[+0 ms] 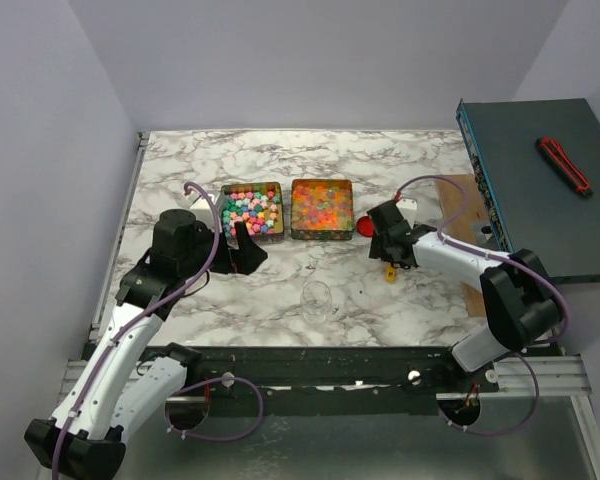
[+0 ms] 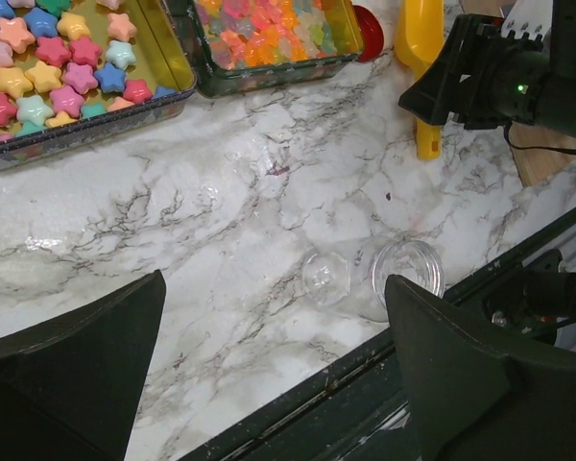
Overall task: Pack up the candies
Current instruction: Pick up the spatula from the center of the board.
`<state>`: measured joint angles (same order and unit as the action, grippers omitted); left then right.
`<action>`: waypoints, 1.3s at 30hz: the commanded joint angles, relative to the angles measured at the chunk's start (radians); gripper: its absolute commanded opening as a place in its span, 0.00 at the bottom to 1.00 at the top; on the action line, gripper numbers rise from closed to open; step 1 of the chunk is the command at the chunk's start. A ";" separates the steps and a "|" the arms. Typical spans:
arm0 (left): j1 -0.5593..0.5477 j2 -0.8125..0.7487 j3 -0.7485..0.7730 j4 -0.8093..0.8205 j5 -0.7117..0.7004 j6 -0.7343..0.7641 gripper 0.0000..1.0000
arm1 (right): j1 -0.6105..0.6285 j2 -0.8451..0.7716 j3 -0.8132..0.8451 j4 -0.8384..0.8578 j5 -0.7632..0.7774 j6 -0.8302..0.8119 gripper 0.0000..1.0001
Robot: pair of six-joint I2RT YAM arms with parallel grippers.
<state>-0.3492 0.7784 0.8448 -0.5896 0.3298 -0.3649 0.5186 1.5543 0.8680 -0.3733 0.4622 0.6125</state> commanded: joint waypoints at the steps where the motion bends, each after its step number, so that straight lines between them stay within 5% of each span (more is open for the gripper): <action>1: -0.004 -0.027 -0.012 0.017 -0.037 0.020 0.99 | -0.016 0.018 -0.020 0.043 -0.001 -0.018 0.63; 20: -0.004 -0.041 -0.015 0.017 -0.043 0.023 0.99 | -0.038 0.033 -0.020 0.034 -0.027 -0.030 0.32; 28: -0.004 -0.044 -0.016 0.016 -0.041 0.023 0.99 | -0.039 0.039 -0.007 0.015 -0.049 -0.036 0.00; 39: -0.005 -0.051 -0.015 0.016 -0.035 0.023 0.99 | -0.038 -0.114 0.059 -0.082 -0.104 -0.084 0.01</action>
<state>-0.3492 0.7429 0.8371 -0.5850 0.3023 -0.3538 0.4839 1.5169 0.8677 -0.3996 0.3962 0.5613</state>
